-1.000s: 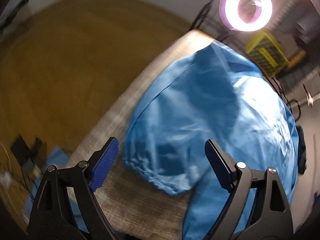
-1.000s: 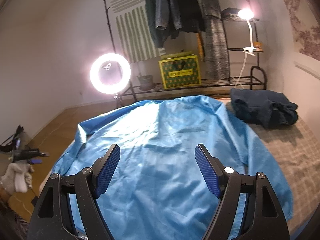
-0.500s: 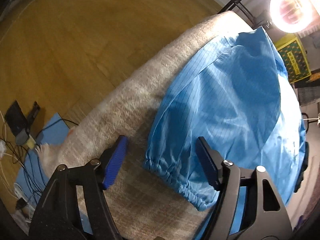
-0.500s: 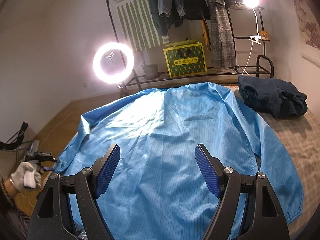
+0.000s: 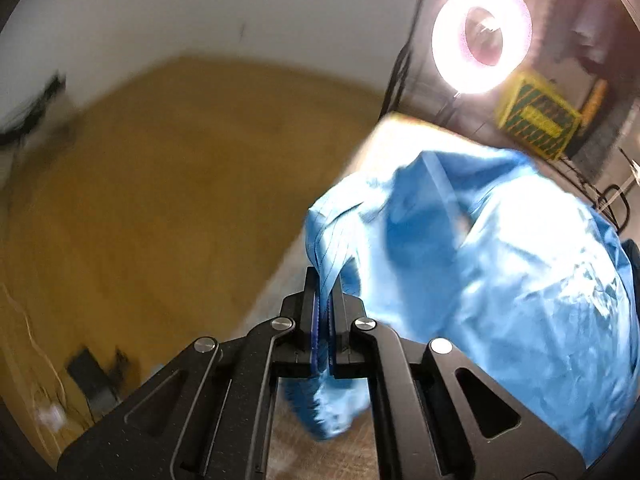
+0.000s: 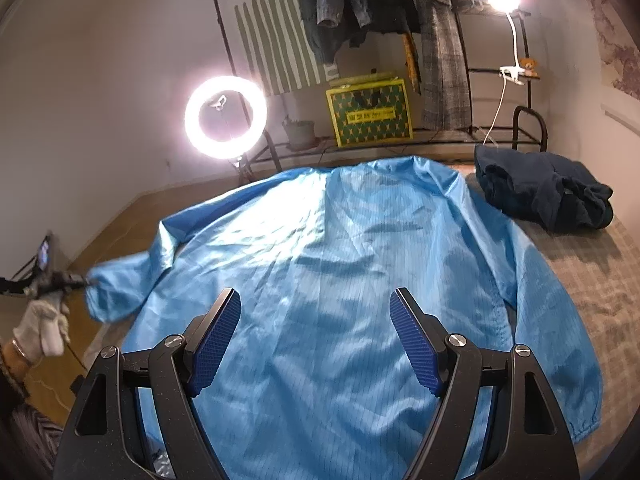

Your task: Fold large clothes

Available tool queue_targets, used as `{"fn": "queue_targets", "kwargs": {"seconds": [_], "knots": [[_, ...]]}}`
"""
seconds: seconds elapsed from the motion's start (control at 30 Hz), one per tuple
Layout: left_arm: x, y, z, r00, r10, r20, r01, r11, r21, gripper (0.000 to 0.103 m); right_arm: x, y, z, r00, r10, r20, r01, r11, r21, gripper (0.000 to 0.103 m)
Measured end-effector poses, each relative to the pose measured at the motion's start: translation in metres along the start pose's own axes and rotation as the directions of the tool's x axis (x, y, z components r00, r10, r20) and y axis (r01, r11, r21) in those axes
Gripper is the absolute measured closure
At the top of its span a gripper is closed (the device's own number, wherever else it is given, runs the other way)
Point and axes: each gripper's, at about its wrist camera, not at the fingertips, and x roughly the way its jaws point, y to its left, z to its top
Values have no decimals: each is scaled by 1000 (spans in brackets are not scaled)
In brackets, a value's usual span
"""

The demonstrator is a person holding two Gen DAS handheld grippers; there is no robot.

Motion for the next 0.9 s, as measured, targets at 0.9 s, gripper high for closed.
{"fn": "queue_targets", "kwargs": {"seconds": [0.9], "knots": [[-148,-176,-214,941,-334,-52,210,459,863,103,69,46,-30,906,253,-340,-259,965,27,43]]}}
